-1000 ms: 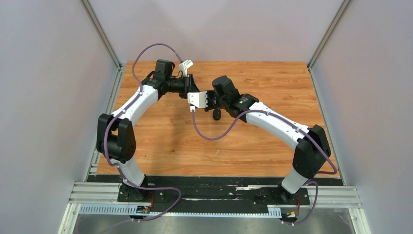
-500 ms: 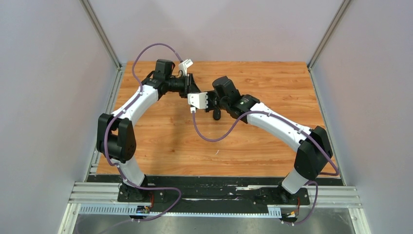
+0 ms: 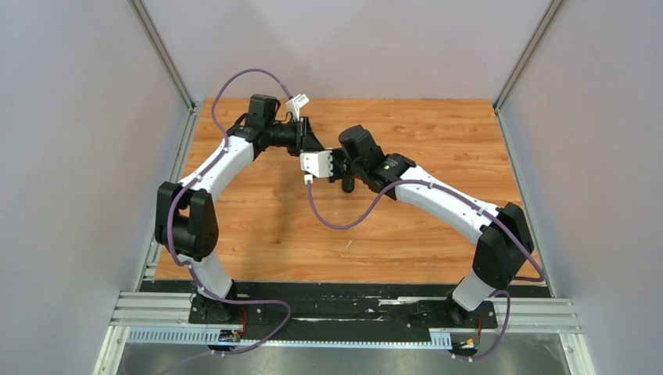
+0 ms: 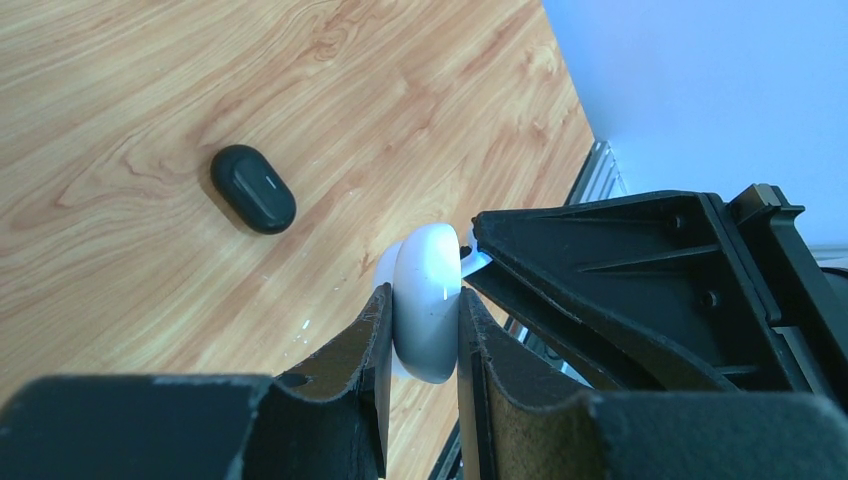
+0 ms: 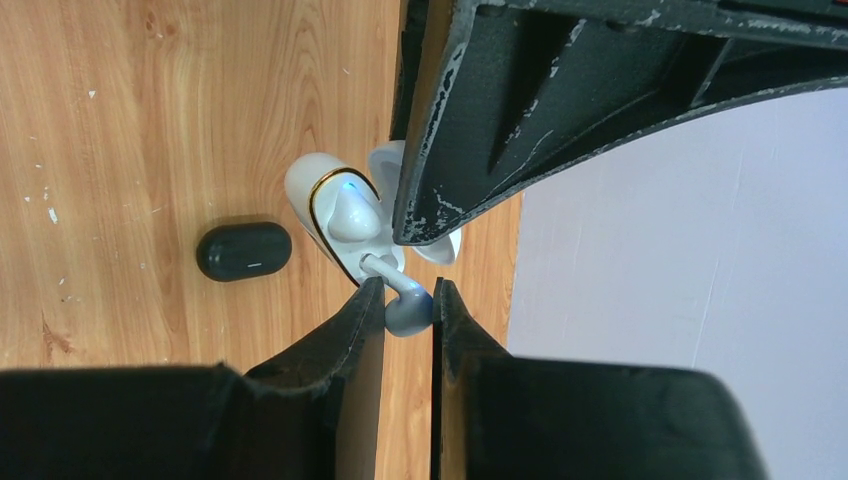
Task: Insert the wireless bluetooth earbuds into the charging case
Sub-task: Place the earbud in the charging case.
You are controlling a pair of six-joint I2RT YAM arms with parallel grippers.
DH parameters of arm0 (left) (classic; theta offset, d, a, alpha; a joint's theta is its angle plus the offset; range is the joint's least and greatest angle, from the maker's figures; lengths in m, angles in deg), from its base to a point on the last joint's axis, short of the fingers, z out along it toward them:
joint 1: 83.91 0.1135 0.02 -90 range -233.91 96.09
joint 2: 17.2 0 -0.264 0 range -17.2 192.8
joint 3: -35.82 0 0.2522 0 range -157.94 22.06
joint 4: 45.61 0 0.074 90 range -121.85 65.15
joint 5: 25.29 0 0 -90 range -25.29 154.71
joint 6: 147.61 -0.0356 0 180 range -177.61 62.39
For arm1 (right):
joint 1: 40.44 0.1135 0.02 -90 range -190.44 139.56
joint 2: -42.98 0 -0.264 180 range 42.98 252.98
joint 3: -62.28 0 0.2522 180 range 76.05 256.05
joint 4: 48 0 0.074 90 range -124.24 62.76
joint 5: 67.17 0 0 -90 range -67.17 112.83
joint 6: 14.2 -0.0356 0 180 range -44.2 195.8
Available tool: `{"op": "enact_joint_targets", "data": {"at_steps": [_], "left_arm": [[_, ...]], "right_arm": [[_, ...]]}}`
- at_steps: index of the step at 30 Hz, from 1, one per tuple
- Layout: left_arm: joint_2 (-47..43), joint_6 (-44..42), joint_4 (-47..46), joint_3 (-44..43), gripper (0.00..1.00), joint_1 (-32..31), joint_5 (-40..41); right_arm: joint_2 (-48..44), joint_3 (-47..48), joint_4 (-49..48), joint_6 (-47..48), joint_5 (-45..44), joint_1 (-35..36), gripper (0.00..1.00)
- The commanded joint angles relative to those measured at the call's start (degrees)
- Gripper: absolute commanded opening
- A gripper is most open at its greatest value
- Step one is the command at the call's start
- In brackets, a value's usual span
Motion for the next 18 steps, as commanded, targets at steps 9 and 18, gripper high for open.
{"op": "enact_joint_targets", "data": {"at_steps": [9, 18], "left_arm": [[0.2, 0.8, -2.7, -1.6, 0.00, 0.3, -1.8], [0.2, 0.9, -2.7, -1.7, 0.00, 0.3, -1.6]], "right_arm": [[0.7, 2.5, -1.4, -1.7, -6.1, 0.1, 0.00], [1.6, 2.8, -1.4, -0.6, -6.3, 0.1, 0.00]]}}
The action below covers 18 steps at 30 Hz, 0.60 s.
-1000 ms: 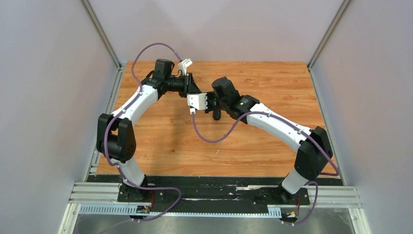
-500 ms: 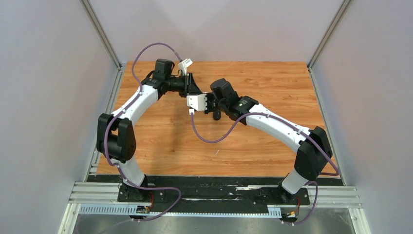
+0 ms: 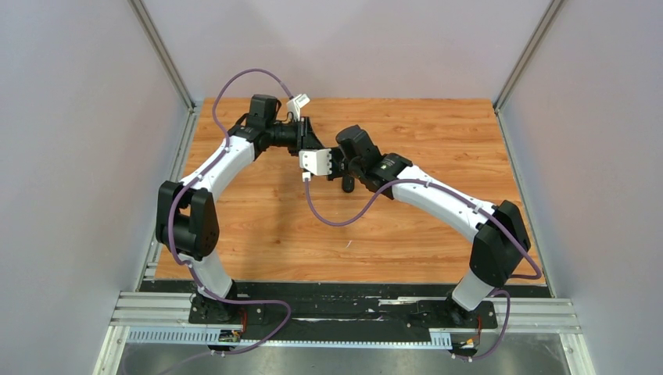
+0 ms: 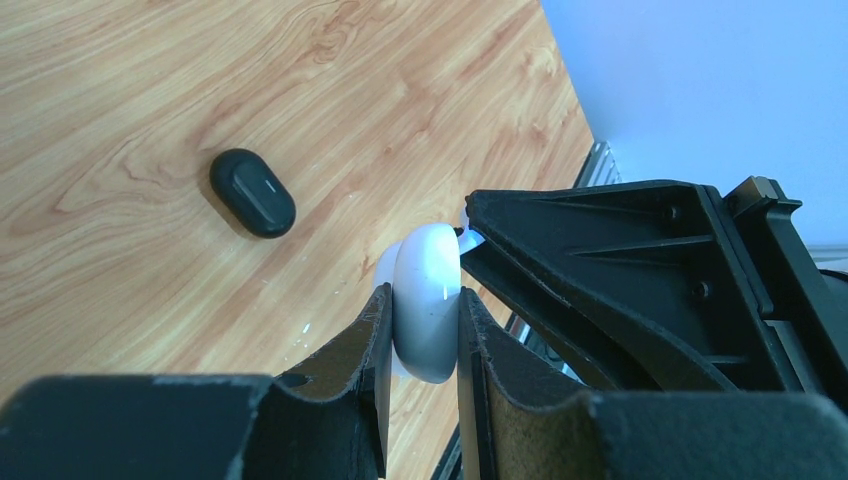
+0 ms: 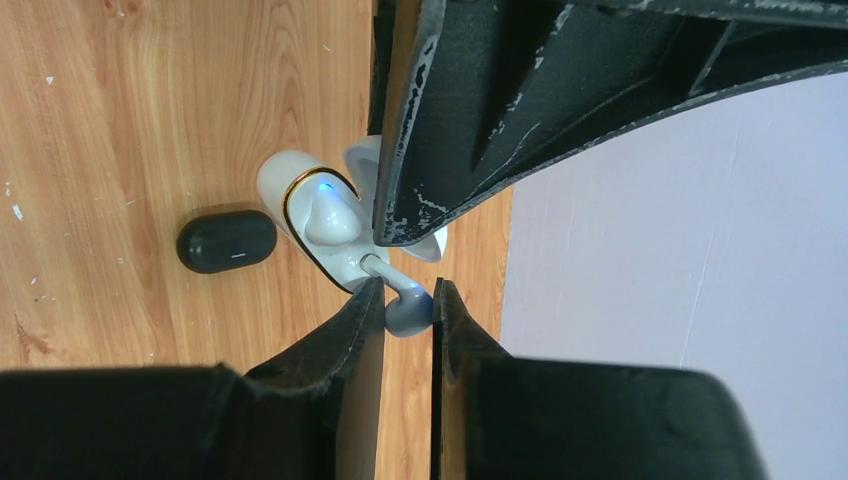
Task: Insert the wireless bluetooth earbuds into the charging case
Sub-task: Place the earbud in the charging case.
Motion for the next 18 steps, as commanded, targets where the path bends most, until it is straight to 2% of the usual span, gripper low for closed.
{"op": "enact_joint_targets", "data": {"at_steps": [1, 14, 18], "left_arm": [[-0.2, 0.7, -2.0, -1.8, 0.00, 0.3, -1.5], [0.5, 2.2, -3.3, -1.5, 0.00, 0.8, -1.3], [0.7, 2.3, -3.5, -1.6, 0.00, 0.8, -1.5]], "right_arm": [[0.6, 2.0, -1.0, 0.3, -1.7, -0.1, 0.00], [1.5, 3.9, 1.7, -0.3, 1.6, 0.4, 0.13], [2.6, 6.5, 3.7, -2.2, 1.7, 0.4, 0.21]]}}
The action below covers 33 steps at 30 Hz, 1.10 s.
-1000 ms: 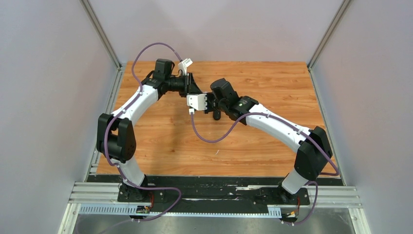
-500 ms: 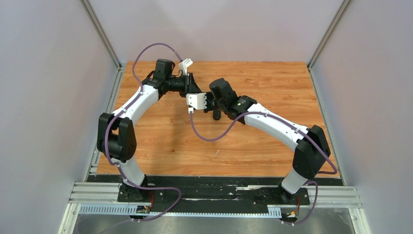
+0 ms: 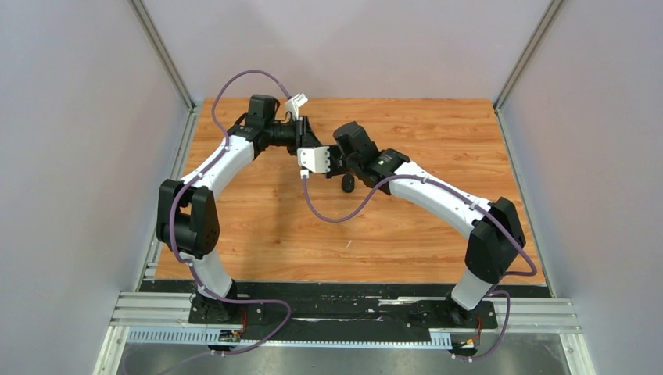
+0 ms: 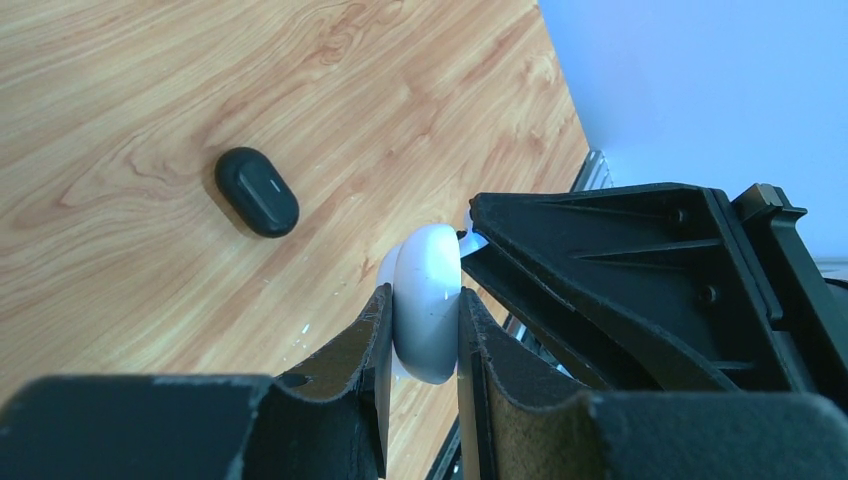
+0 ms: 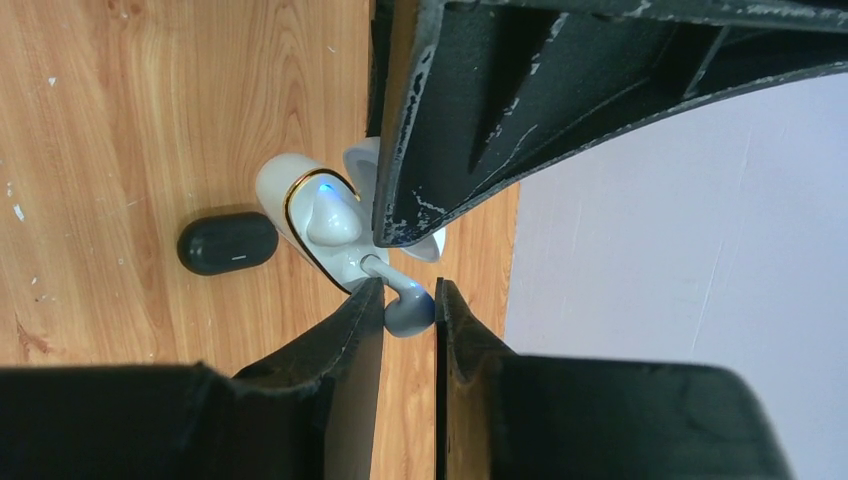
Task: Insert the wireless bluetooth earbuds into the charging case
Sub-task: Place the earbud in the charging case.
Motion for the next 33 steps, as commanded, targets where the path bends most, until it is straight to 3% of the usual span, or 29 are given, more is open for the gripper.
{"op": "enact_joint_targets", "data": {"at_steps": [1, 14, 20, 33], "left_arm": [[0.1, 0.8, -3.1, -1.6, 0.00, 0.3, -1.4], [0.8, 1.3, -3.5, -1.8, 0.00, 0.5, -1.1], [0.9, 1.8, -3.7, -1.7, 0.00, 0.7, -1.2], [1.3, 2.3, -3.9, -2.4, 0.00, 0.9, -1.9]], "right_arm": [[1.3, 4.8, 2.5, -3.1, 0.8, 0.5, 0.22], [1.9, 7.9, 6.0, -3.3, 2.1, 0.7, 0.21], [2.0, 7.8, 5.9, 0.7, -0.3, 0.7, 0.00], [2.5, 8.3, 4.5, 4.2, -2.3, 0.6, 0.00]]}}
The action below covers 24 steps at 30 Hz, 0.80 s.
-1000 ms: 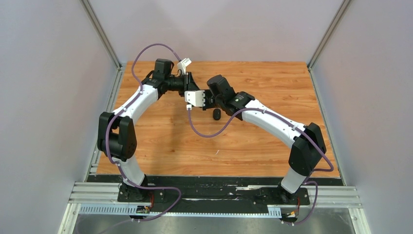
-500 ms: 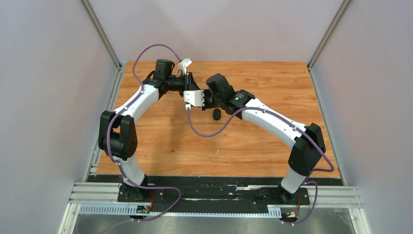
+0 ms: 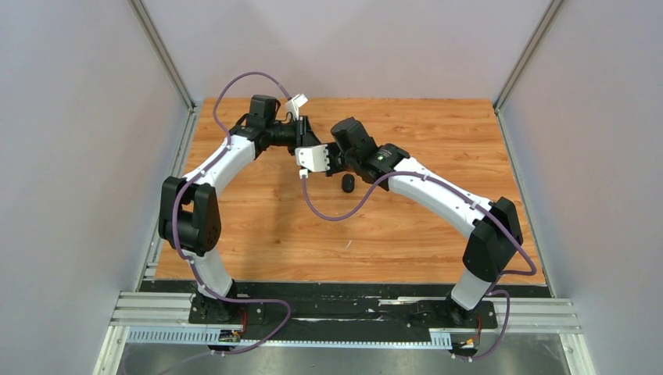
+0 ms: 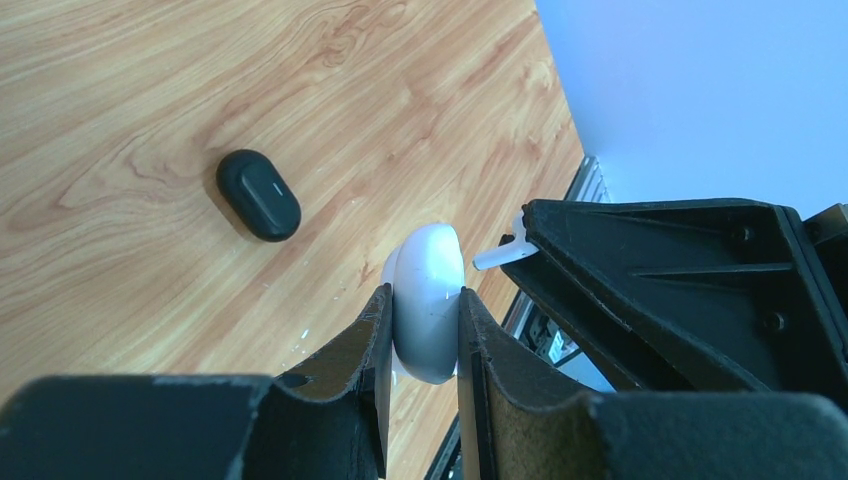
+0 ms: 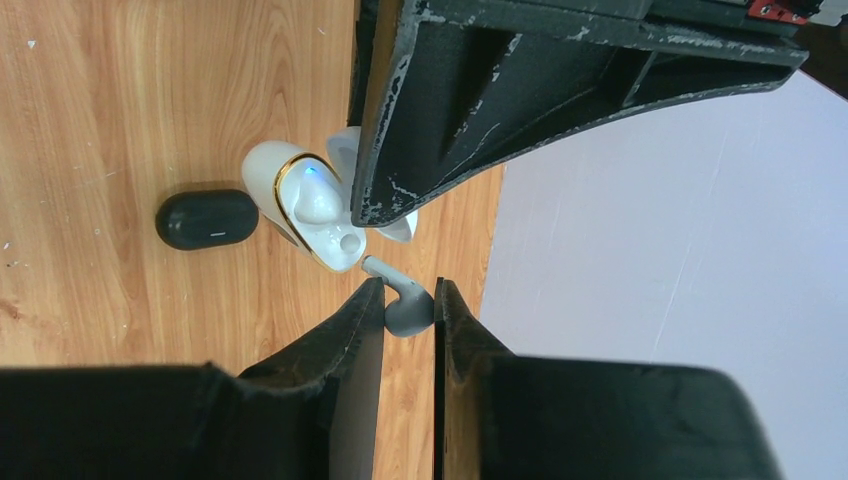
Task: Insert the wireless bluetooth earbuds into the charging case
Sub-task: Place the earbud in the charging case.
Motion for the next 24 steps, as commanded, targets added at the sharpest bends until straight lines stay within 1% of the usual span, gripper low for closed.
{"op": "enact_joint_targets", "data": {"at_steps": [1, 19, 20, 22, 24], "left_arm": [[-0.1, 0.5, -2.2, -2.4, 0.00, 0.3, -1.7], [-0.2, 0.5, -2.1, -3.6, 0.00, 0.3, -2.9], [-0.2, 0.7, -2.3, -3.7, 0.00, 0.3, -3.0], [0.3, 1.2, -2.4, -3.9, 0.00, 0.3, -3.0], [0.6, 1.5, -2.5, -4.2, 0.00, 0.3, -2.8]], "right_arm": [[1.0, 2.6, -1.5, 1.5, -0.8, 0.2, 0.00], [2.2, 2.7, -1.2, 2.6, 0.0, 0.0, 0.00], [2.3, 2.7, -1.1, 2.4, 0.4, 0.0, 0.01], [2.3, 2.8, -1.2, 1.9, 1.5, 0.1, 0.06], [2.5, 3.1, -1.0, 0.5, 2.8, 0.2, 0.13]]}}
